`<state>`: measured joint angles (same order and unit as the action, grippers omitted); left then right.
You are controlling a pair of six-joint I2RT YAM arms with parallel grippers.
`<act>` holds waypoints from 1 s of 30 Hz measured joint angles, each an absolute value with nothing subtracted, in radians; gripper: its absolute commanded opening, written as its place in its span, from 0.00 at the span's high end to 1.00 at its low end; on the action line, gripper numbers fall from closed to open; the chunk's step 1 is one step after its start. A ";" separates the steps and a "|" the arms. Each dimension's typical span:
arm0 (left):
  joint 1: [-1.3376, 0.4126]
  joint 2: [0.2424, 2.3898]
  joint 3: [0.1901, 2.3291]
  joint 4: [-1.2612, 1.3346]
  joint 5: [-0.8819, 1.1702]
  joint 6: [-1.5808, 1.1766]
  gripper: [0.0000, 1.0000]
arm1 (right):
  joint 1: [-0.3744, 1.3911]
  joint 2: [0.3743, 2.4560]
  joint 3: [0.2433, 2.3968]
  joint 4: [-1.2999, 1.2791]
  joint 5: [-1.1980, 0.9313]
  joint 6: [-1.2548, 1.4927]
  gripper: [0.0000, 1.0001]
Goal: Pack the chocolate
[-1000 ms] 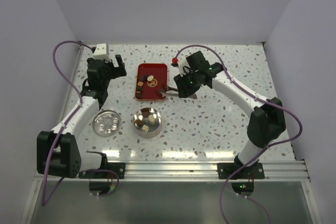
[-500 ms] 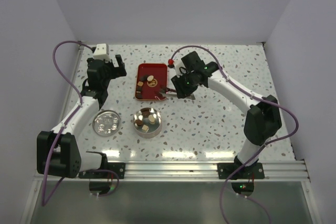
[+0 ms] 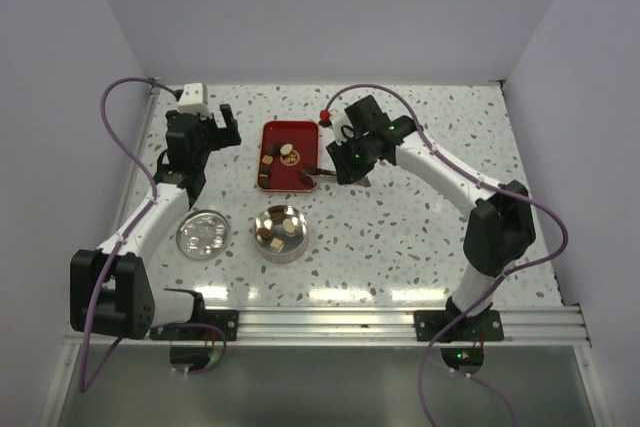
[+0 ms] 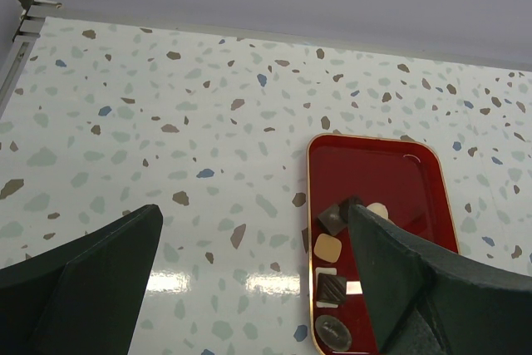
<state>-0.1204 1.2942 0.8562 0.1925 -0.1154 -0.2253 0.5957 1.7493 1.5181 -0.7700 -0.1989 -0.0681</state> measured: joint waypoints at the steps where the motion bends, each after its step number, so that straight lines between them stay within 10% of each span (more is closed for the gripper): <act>1: -0.120 1.294 0.856 0.192 -0.115 -0.225 0.00 | 0.596 1.749 1.523 -0.770 -0.202 -0.067 0.69; 30: -0.120 1.294 0.856 0.192 -0.115 -0.226 0.00 | 0.611 1.431 1.431 -0.794 -0.457 -0.018 0.70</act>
